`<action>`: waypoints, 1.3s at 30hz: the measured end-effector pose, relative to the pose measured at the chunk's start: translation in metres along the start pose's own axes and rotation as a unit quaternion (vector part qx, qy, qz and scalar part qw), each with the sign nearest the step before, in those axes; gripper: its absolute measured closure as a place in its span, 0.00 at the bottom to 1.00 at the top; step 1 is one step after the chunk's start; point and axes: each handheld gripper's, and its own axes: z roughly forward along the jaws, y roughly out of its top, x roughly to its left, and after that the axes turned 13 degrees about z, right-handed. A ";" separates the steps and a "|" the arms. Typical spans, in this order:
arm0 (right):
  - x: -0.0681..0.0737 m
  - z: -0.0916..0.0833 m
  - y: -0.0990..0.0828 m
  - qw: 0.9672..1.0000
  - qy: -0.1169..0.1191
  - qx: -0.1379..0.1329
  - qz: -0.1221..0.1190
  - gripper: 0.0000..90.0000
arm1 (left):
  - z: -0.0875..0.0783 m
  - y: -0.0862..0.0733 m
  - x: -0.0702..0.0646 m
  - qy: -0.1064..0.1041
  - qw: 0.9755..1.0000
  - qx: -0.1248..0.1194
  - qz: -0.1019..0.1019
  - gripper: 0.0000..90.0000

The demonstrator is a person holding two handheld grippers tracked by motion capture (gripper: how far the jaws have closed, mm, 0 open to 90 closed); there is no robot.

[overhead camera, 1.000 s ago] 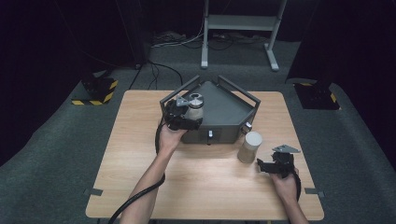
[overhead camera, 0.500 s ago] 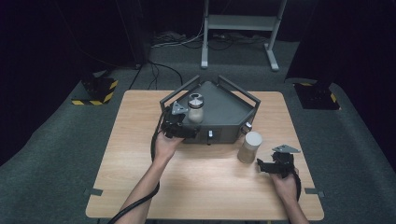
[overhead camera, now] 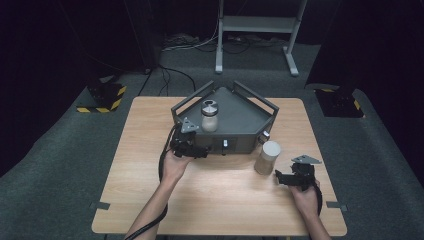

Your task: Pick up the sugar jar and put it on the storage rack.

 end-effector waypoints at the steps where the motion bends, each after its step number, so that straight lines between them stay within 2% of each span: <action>1: 0.000 0.000 0.000 1.000 0.000 0.000 0.000 0.09 | -0.001 -0.002 0.000 0.001 1.000 -0.001 -0.002 0.14; 16: 0.000 0.000 0.000 1.000 0.000 0.000 0.000 0.09 | -0.009 -0.026 0.001 0.007 1.000 0.005 -0.013 0.13; 25: 0.000 0.000 0.000 1.000 0.000 0.000 0.000 0.09 | -0.008 -0.044 0.002 0.004 0.999 0.010 -0.032 0.13; 34: 0.000 0.000 0.000 1.000 0.000 0.000 -0.001 0.09 | -0.004 -0.057 -0.001 0.008 0.999 0.027 -0.025 0.13; 39: 0.000 0.000 0.000 1.000 0.000 0.000 -0.001 0.09 | 0.001 -0.065 -0.003 0.012 0.999 0.035 -0.028 0.13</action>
